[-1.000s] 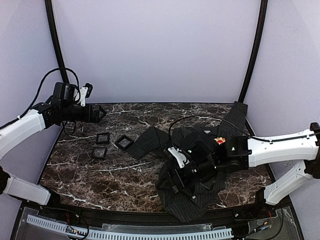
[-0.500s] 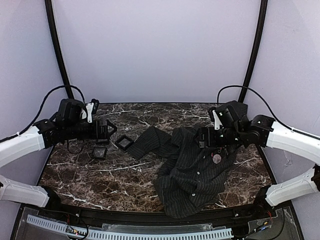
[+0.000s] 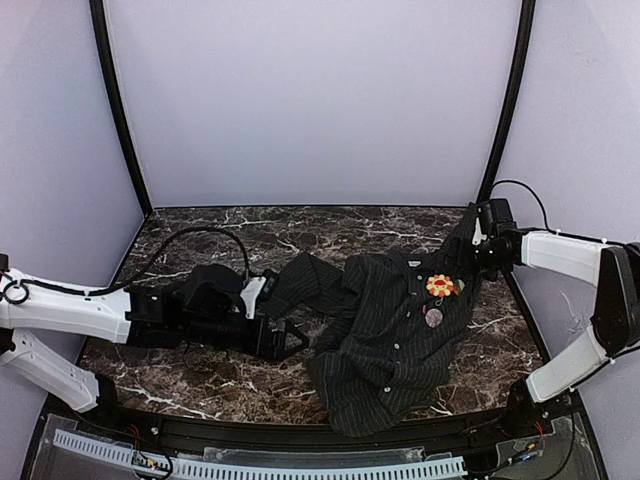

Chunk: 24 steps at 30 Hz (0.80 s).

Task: Remove the brooch from the garment
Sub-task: Place the crumpled clothing at the center of the board, then rotate the crumpled clothing at the center of the board.

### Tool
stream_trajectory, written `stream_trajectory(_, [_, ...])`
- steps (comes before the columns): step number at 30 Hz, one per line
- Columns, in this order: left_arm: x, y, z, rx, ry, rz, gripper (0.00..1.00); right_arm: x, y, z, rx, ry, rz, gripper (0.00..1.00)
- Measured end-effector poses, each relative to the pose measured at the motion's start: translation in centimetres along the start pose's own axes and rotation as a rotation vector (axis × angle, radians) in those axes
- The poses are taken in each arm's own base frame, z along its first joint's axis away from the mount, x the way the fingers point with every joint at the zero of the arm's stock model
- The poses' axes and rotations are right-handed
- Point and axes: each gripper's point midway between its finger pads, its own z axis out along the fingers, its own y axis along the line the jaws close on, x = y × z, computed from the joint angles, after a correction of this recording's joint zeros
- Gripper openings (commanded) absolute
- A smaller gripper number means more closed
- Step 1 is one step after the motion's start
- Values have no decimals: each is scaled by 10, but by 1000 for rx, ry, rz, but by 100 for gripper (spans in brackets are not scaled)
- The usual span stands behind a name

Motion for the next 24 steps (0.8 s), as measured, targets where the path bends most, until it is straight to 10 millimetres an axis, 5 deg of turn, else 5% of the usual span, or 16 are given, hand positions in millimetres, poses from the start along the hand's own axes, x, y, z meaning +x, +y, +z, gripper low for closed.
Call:
stream_trajectory(6, [24, -22, 45, -3, 121, 44, 100, -9, -47, 30, 61, 23, 67, 84])
stream_trajectory(13, [27, -33, 77, 6, 176, 61, 100, -18, -63, 48, 19, 19, 76, 63])
stream_trajectory(17, [34, -32, 87, 8, 211, 56, 89, -13, -58, 61, -20, 44, 52, 55])
stream_trajectory(21, [39, -34, 89, 25, 235, 43, 66, -15, -55, 72, -41, 56, 38, 45])
stream_trajectory(24, [39, -38, 89, 45, 236, 27, 45, -19, -56, 78, -53, 57, 31, 19])
